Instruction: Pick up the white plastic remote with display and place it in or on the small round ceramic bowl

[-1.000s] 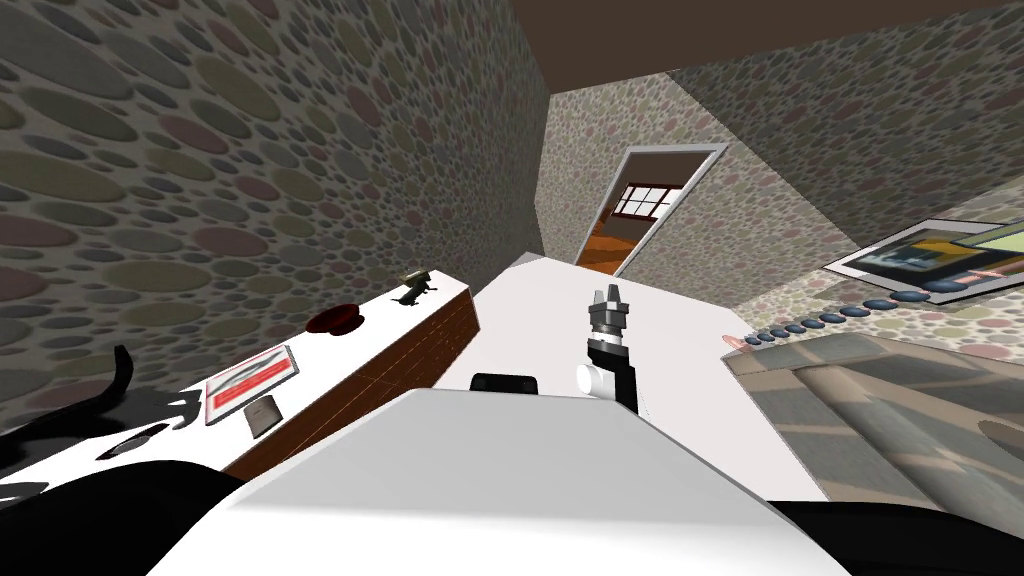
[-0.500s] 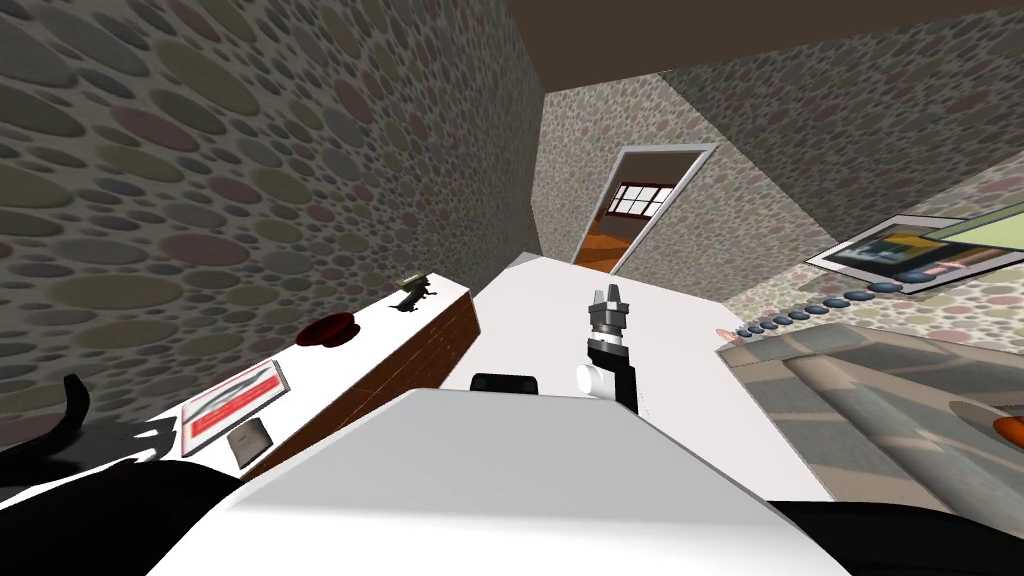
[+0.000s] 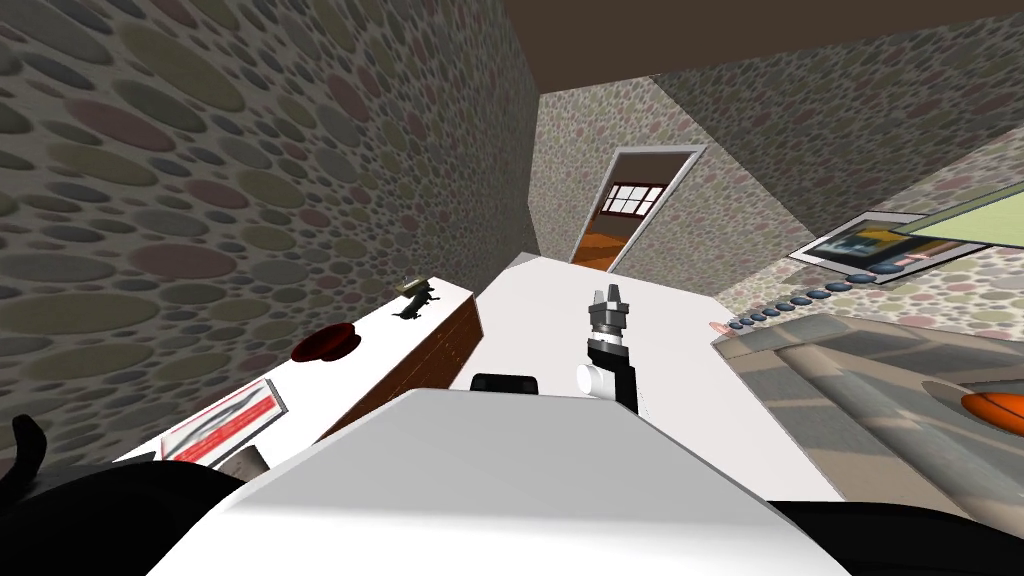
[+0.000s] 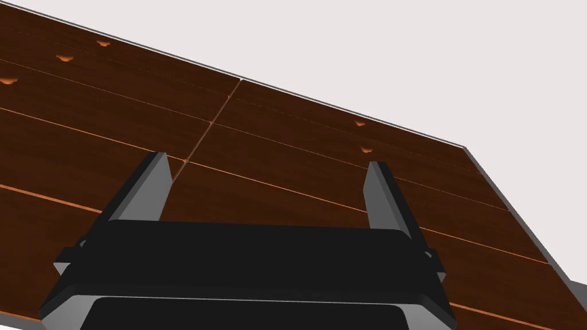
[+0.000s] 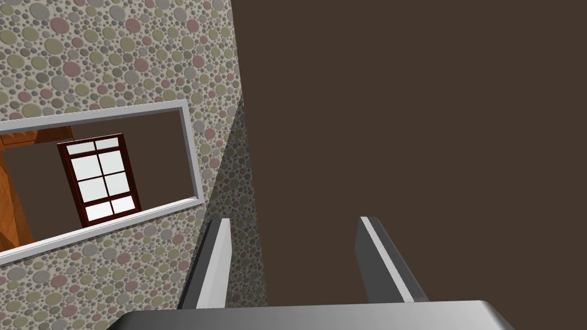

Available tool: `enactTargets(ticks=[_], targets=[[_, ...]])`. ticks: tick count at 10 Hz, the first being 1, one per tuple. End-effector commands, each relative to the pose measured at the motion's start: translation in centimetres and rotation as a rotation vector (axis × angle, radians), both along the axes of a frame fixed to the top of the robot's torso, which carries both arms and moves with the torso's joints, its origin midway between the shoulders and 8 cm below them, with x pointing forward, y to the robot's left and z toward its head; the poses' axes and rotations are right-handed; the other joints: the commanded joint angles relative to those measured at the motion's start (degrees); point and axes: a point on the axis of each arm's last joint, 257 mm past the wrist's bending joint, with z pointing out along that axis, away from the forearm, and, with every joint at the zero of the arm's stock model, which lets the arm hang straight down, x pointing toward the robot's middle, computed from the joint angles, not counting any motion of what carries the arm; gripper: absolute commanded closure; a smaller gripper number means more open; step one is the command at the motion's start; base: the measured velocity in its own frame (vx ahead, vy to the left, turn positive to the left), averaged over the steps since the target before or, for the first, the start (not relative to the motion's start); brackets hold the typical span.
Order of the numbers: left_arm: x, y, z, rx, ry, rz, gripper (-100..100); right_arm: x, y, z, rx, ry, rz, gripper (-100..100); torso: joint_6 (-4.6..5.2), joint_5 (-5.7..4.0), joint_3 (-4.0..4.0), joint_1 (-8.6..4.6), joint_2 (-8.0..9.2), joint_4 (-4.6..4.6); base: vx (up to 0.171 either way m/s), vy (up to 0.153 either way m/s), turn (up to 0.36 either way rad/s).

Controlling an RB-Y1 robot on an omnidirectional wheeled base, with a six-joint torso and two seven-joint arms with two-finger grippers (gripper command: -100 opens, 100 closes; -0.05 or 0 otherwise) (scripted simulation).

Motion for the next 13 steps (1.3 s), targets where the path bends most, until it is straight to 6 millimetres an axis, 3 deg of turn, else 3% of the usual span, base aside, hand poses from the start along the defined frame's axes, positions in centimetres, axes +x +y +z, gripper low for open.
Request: enactTargets(ticks=[1, 2, 3, 5, 6, 9, 10, 11, 12, 13], targets=[[-1.2, 2.8, 0.0, 0.054, 0.035, 0.007, -100, 0.0, 0.0, 0.0, 0.0, 0.0, 0.0, 0, 0.0, 0.0, 0.0, 0.0, 0.0, 0.0, 0.086, 0.153, -0.042], [-1.7, 5.0, 0.2, 0.093, 0.055, 0.011, -100, 0.0, 0.0, 0.0, 0.0, 0.0, 0.0, 0, 0.0, -0.02, -0.05, 0.02, -0.09, -0.02, 0.088, 0.25, -0.083], [-1.7, 5.0, 0.2, 0.093, 0.055, 0.011, -100, 0.0, 0.0, 0.0, 0.0, 0.0, 0.0, 0, 0.02, 0.03, -0.07, 0.31, -0.12, -0.03, 0.032, 0.188, -0.058], [-2.0, 8.9, 0.7, 0.165, 0.079, 0.018, -100, 0.0, 0.0, 0.0, 0.0, 0.0, 0.0, 0, 0.0, 0.0, 0.02, 0.09, 0.05, 0.01, 0.03, 0.198, -0.082], [-2.0, 8.9, 0.7, 0.165, 0.079, 0.018, -100, 0.0, 0.0, 0.0, 0.0, 0.0, 0.0, 0, 0.02, 0.03, 0.03, 0.23, 0.07, 0.01, 0.023, 0.158, -0.046], [-1.2, 12.7, 1.2, 0.237, 0.083, 0.021, -100, 0.0, 0.0, 0.0, 0.0, 0.0, 0.0, 0, 0.03, 0.04, -0.08, 0.21, -0.14, -0.03, 0.072, 0.218, -0.065], [-1.5, 11.9, 1.2, 0.225, 0.084, 0.02, -100, 0.0, 0.0, 0.0, 0.0, 0.0, 0.0, 0, 0.01, 0.07, -0.09, 0.37, -0.14, -0.04, 0.026, 0.127, -0.032], [-1.4, 12.1, 1.3, 0.228, 0.083, 0.02, 0, 0.0, 0.0, 0.0, 0.0, 0.0, 0.0, 0, -0.02, 0.02, -0.01, -0.07, 0.0, -0.01, 0.006, 0.024, -0.003], [-1.8, 11.8, 0.6, 0.23, 0.083, 0.023, -100, 0.0, 0.0, 0.0, 0.0, 0.0, 0.0, 0, -0.03, -0.09, 0.05, -0.45, 0.1, 0.02, 0.012, 0.023, -0.022], [-2.0, 11.6, 0.1, 0.231, 0.083, 0.024, -100, 0.0, 0.0, 0.0, 0.0, 0.0, 0.0, 0, -0.03, -0.11, 0.07, -0.55, 0.12, 0.03, 0.017, 0.026, -0.019]])
